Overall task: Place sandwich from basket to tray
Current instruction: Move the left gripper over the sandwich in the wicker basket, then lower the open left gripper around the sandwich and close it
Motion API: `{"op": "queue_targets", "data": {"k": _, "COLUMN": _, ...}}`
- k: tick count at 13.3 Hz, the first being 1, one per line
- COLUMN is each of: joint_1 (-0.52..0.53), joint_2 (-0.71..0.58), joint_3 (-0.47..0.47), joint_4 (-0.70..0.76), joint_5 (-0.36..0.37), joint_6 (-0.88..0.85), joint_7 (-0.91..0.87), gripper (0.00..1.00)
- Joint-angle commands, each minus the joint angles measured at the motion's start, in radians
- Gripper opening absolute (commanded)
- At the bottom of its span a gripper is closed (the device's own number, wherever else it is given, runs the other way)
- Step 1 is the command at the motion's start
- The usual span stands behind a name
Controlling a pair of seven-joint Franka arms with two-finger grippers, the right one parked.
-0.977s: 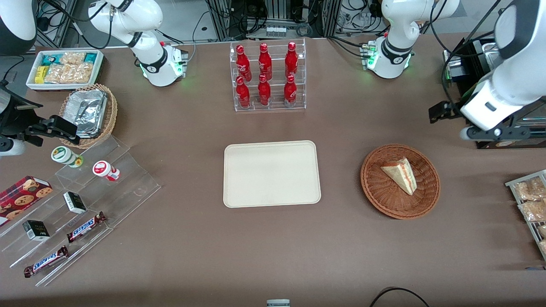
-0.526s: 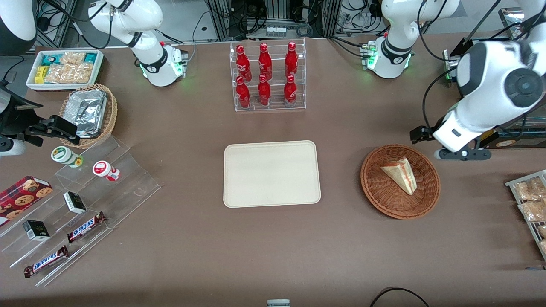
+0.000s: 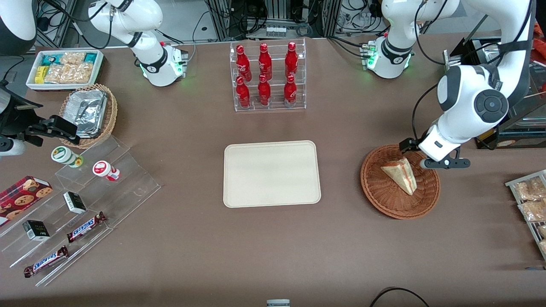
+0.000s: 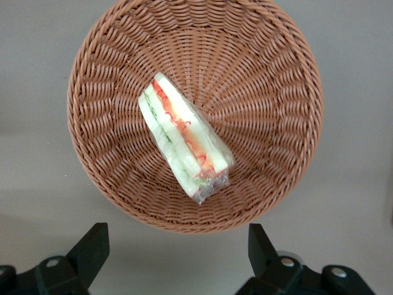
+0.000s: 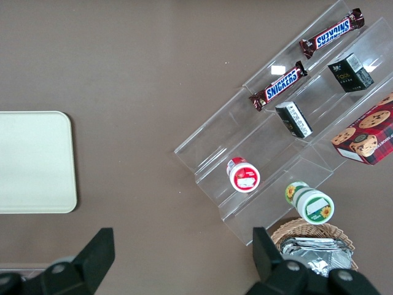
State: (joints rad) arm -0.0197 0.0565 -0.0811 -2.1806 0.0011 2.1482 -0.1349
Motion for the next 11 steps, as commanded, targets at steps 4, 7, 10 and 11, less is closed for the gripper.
{"op": "queue_targets", "data": {"k": 4, "joint_1": -0.006, "joint_2": 0.060, "joint_3": 0.001, "joint_4": -0.005, "joint_5": -0.007, "joint_6": 0.120, "joint_7": -0.377, "gripper": 1.00}}
{"op": "queue_targets", "data": {"k": 7, "joint_1": -0.009, "joint_2": 0.089, "joint_3": 0.000, "joint_4": -0.005, "joint_5": -0.007, "joint_6": 0.160, "joint_7": -0.616, "gripper": 1.00}}
{"op": "queue_targets", "data": {"k": 10, "joint_1": -0.014, "joint_2": 0.118, "joint_3": -0.002, "joint_4": -0.005, "joint_5": -0.007, "joint_6": 0.193, "joint_7": -0.722, "gripper": 1.00}}
{"op": "queue_targets", "data": {"k": 11, "joint_1": -0.014, "joint_2": 0.126, "joint_3": -0.002, "joint_4": -0.005, "joint_5": -0.007, "joint_6": 0.202, "joint_7": -0.727, "gripper": 1.00}}
